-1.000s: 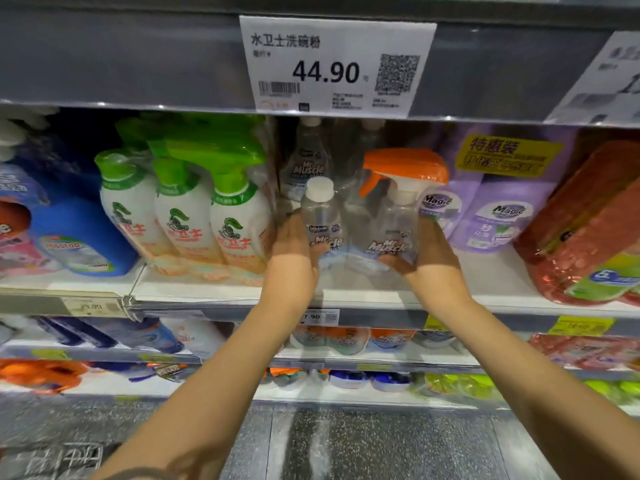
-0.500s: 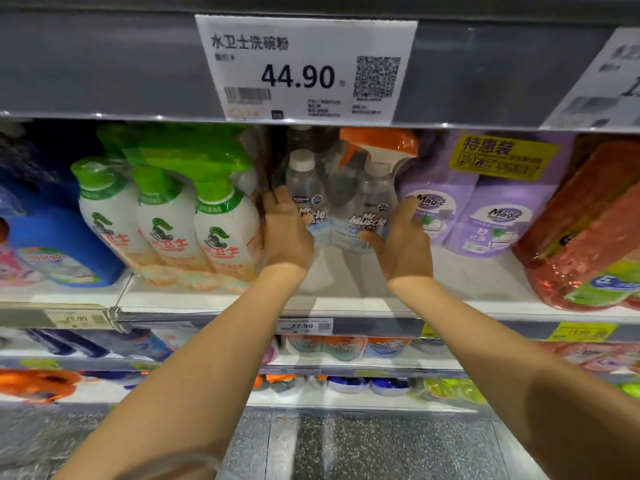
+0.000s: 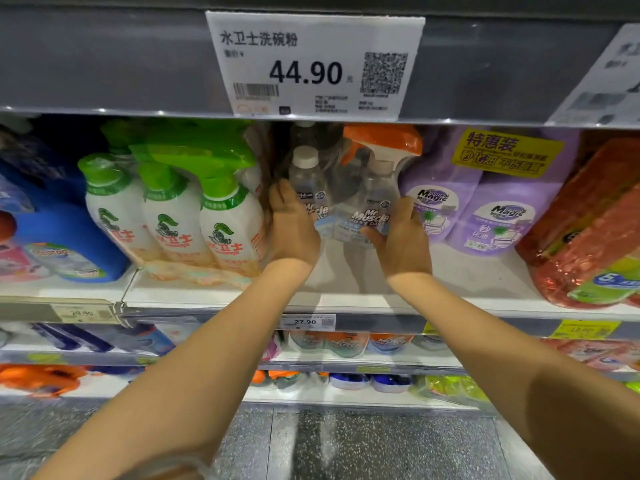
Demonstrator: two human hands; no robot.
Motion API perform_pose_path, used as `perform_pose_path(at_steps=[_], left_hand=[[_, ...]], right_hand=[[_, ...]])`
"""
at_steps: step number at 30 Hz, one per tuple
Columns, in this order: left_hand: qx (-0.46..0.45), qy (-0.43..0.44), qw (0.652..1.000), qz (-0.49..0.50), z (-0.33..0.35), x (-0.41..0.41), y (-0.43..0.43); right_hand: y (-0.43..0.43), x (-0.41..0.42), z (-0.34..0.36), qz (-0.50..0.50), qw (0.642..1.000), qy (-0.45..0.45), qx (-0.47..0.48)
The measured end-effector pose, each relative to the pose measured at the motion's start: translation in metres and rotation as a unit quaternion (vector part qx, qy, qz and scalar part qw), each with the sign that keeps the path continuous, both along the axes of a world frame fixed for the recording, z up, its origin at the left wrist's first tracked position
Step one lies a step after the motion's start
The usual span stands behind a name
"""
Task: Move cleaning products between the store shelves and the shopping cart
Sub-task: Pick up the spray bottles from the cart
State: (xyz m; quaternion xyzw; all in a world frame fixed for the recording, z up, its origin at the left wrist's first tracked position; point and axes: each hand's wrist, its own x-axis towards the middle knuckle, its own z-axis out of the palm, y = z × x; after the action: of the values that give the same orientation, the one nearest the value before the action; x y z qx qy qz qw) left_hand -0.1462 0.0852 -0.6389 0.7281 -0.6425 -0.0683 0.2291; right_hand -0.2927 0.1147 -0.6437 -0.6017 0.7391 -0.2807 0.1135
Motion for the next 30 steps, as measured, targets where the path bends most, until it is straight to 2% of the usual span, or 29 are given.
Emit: perform_pose_path(at_steps=[6, 8, 11, 13, 17, 21, 30], left_hand=[[-0.011, 0.090, 0.994, -0.062, 0.019, 0.003, 0.038], [-0.035, 0.144, 0.985, -0.091, 0.023, 0.008, 0.055], [-0.004, 0.284, 0.954, -0.097, 0.034, 0.019, 0.090], [-0.004, 0.343, 0.933, -0.106, 0.046, 0.025, 0.115], [-0.027, 0.490, 0.865, -0.101, 0.074, 0.039, 0.166], [-0.049, 0.517, 0.852, -0.066, 0.085, 0.063, 0.209], [-0.149, 0.498, 0.852, 0.057, 0.076, 0.143, 0.304]], right_hand=[[0.010, -0.002, 0.008, -0.050, 0.997, -0.018, 0.049], [0.021, -0.004, 0.016, -0.053, 0.997, -0.055, 0.025], [0.062, -0.005, 0.029, 0.007, 0.988, -0.144, -0.055], [0.096, 0.000, 0.042, 0.077, 0.974, -0.205, -0.059], [0.141, 0.015, 0.066, 0.173, 0.931, -0.312, -0.076], [0.164, 0.045, 0.086, 0.253, 0.907, -0.330, -0.070], [0.207, 0.136, 0.091, 0.377, 0.867, -0.327, -0.006]])
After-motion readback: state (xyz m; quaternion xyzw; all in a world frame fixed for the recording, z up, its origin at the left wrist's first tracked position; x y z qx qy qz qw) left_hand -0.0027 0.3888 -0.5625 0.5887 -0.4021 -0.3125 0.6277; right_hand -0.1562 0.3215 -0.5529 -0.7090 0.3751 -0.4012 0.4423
